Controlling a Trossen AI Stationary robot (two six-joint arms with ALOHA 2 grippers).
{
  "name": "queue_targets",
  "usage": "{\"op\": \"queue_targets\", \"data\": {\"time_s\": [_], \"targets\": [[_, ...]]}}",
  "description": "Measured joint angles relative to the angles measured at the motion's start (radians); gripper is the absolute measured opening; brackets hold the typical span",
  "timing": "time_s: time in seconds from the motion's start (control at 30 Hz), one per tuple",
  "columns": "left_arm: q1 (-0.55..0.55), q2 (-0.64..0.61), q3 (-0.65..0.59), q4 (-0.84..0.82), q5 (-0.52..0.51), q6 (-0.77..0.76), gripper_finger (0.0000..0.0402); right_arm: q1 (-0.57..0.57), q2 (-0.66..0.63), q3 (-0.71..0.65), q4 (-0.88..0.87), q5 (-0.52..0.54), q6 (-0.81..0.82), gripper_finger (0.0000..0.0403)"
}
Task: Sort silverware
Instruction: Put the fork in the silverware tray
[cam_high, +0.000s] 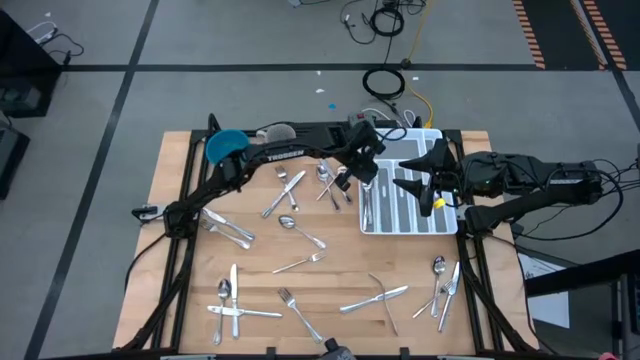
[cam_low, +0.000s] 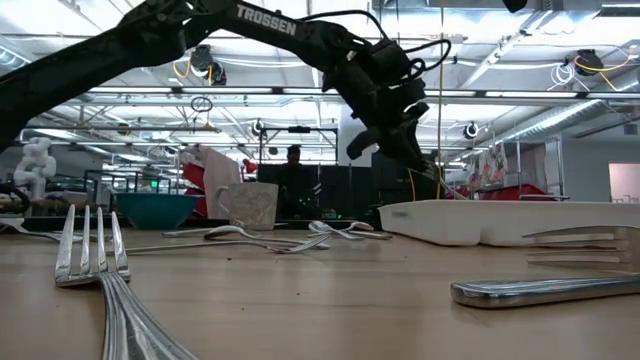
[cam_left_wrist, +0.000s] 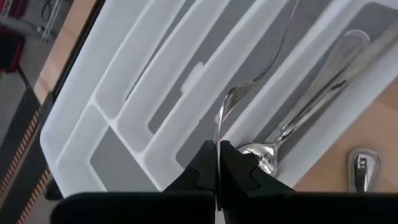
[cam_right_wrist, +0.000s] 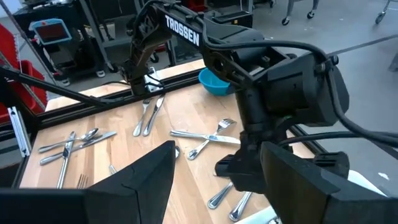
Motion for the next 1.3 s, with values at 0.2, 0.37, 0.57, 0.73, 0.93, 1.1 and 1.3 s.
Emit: {"op": "queue_targets", "data": {"time_s": [0.2,0.37,0.57,0.73,0.93,1.1,1.3], "targets": [[0.0,0.0,0.0,-0.03,0.004,0.067,0.0002,0.0,0.0,0.0,-0.009,0.0,-0.011,0.0231],[0.0,0.0,0.0,-0.015,0.016,0.118,0.0002,0.0,0.0,0.0,-0.01,0.0,-0.018,0.0231],[-0.008,0.0,0.0,0.002,0.025,0.142,0.0002,0.0,0.0,0.0,-0.013,0.0,-0.018,0.0231],[-0.007,0.002,0.0,0.012,0.057,0.144,0.0003,0.0,0.0,0.0,-0.013,0.0,-0.018,0.0231],[-0.019,0.024,0.0,0.094,0.043,0.144,0.0014,0.0,0.0,0.0,-0.014,-0.001,-0.013,0.0231],[-0.038,0.037,0.001,0.118,0.03,0.145,0.0016,0.0,0.0,0.0,-0.015,-0.005,-0.011,0.0231],[-0.042,0.04,0.001,0.135,0.026,0.135,0.0018,0.0,0.0,0.0,-0.015,-0.005,-0.014,0.0231]]}}
